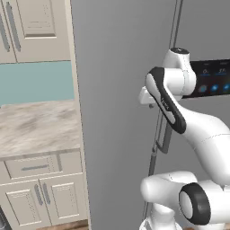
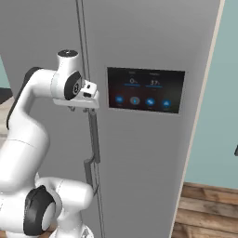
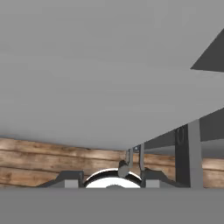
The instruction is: Open the freezer door, pick up the ice cube tray from the freezer, and place it on the dining counter.
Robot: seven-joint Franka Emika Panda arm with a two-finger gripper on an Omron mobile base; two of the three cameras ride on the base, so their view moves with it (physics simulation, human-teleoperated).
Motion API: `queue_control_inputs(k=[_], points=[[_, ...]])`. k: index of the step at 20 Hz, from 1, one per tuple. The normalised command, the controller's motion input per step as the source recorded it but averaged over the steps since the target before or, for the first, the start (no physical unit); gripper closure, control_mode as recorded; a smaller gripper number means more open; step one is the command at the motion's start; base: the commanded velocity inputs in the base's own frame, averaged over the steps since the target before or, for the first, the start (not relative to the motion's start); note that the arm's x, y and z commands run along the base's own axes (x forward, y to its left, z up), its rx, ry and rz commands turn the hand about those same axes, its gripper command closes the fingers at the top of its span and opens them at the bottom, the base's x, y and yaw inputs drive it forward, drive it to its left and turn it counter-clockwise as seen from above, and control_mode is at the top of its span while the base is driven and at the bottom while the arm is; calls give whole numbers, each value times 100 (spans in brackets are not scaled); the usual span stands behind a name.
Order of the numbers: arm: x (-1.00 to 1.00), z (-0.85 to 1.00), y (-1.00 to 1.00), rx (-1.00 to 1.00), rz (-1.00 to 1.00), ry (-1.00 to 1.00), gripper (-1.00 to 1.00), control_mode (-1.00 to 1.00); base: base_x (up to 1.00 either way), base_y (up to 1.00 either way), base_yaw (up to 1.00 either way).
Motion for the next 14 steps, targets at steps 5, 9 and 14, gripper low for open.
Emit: queue_control_inputs(k=[5,9,14], points=[[-62,-9,0,0,1,-10,-100,-100,0,0,0],[-88,-56,1,0,0,-11,-100,-100,0,0,0],[-16,-22,7,-5,0,0,-100,100,-3,-5,0]])
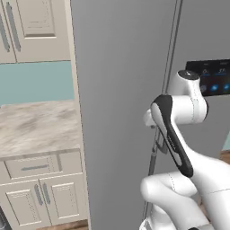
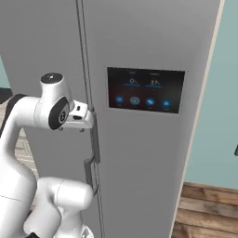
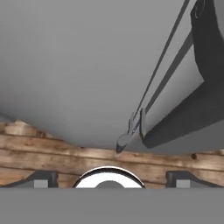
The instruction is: Open the freezer door, pick up the ice cube tray from the freezer, and place it on the dining counter.
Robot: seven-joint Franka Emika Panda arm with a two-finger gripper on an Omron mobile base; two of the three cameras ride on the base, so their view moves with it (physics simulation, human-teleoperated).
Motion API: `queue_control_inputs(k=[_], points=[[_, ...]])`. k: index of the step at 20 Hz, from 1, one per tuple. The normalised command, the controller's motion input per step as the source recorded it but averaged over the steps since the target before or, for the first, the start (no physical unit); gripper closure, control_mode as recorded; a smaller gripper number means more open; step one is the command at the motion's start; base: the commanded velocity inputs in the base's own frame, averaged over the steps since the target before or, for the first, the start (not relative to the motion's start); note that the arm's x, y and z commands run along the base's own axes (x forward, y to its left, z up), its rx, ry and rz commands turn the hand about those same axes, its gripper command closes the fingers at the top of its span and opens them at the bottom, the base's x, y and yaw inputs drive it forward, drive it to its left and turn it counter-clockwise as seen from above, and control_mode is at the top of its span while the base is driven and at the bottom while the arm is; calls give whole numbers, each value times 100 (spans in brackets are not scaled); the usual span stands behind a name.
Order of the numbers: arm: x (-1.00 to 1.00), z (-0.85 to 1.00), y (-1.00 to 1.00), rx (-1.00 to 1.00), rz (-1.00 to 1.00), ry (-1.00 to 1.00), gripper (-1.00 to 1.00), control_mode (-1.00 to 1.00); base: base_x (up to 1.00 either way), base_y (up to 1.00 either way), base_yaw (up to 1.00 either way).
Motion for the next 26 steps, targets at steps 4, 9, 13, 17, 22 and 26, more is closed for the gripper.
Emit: queue_control_inputs(k=[4,9,13,17,22,26], points=[[0,0,0,0,0,0,-100,100,-31,-42,-2],[0,0,0,0,0,0,-100,100,-30,-73,-2],[0,0,0,0,0,0,-100,100,2,-78,-1],[0,0,0,0,0,0,-100,100,33,-57,0],[0,0,0,0,0,0,-100,100,53,-11,0],[-29,-1,53,0,1,-7,-100,-100,0,0,0]])
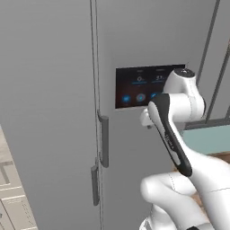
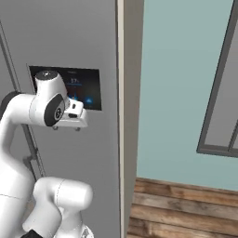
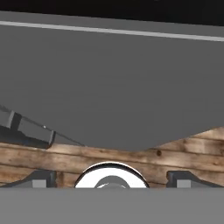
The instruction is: Open the freezer door, pick up the ice cube tray from the freezer, and place it on the dining counter.
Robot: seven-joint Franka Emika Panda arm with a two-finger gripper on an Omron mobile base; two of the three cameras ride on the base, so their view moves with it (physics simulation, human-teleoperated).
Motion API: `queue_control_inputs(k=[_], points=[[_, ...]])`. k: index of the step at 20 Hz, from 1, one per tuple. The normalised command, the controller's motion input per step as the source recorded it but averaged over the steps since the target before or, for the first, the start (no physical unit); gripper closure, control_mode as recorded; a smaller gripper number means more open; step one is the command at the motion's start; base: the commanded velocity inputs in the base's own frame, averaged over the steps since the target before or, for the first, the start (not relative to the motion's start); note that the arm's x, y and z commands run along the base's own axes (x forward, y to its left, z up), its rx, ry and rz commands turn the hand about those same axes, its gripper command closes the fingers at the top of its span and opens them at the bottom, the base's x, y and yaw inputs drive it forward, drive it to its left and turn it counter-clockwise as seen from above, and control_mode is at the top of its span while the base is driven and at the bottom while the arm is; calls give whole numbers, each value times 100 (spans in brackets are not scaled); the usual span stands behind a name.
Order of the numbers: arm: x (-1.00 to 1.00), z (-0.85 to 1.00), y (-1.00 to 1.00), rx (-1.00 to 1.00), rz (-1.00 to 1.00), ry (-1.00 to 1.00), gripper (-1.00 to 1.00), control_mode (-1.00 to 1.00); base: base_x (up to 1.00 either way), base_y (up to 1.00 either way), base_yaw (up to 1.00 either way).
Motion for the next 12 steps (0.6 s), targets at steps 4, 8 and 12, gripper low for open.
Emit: queue_control_inputs(k=[4,8,12], points=[[-72,-34,100,0,4,-6,-100,-100,0,0,0],[-58,-34,100,-2,3,2,-100,-100,0,0,0],[-45,-27,100,-5,0,7,-100,-100,0,0,0]])
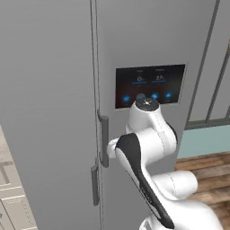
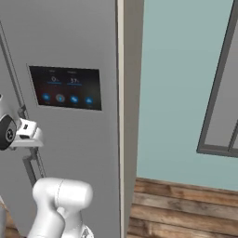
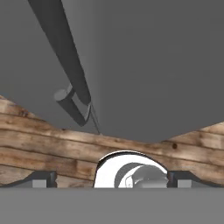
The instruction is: Open the freezer door, pick up the ice cube tray from the freezer, and place it on the dining counter.
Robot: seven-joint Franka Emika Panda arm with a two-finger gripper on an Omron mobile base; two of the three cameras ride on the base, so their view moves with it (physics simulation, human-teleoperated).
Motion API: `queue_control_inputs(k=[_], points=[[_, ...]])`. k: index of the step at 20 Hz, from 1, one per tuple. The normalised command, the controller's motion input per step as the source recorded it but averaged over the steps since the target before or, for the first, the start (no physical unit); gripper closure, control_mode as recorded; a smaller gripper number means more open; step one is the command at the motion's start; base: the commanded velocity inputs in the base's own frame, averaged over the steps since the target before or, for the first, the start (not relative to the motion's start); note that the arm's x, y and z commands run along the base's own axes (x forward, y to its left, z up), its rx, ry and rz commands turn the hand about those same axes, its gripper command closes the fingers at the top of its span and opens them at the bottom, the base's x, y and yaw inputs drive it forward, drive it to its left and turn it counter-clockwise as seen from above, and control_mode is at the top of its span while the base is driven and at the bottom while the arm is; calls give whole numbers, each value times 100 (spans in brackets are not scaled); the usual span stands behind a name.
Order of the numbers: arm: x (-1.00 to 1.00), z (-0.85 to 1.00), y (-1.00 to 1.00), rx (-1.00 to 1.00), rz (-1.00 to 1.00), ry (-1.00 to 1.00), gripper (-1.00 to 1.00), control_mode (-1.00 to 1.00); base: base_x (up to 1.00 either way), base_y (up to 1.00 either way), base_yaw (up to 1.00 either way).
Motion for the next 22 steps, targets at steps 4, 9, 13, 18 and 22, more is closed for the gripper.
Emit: queue_control_inputs(k=[4,9,13,18,22], points=[[-16,-41,100,-6,0,7,-100,-100,0,0,0],[30,-89,100,-15,-13,13,-100,-100,0,0,0],[44,-58,56,0,-18,1,-100,-100,0,0,0],[48,-48,0,-1,-14,0,-100,-100,0,0,0],[61,-54,-8,-2,-4,0,-100,-100,0,0,0]])
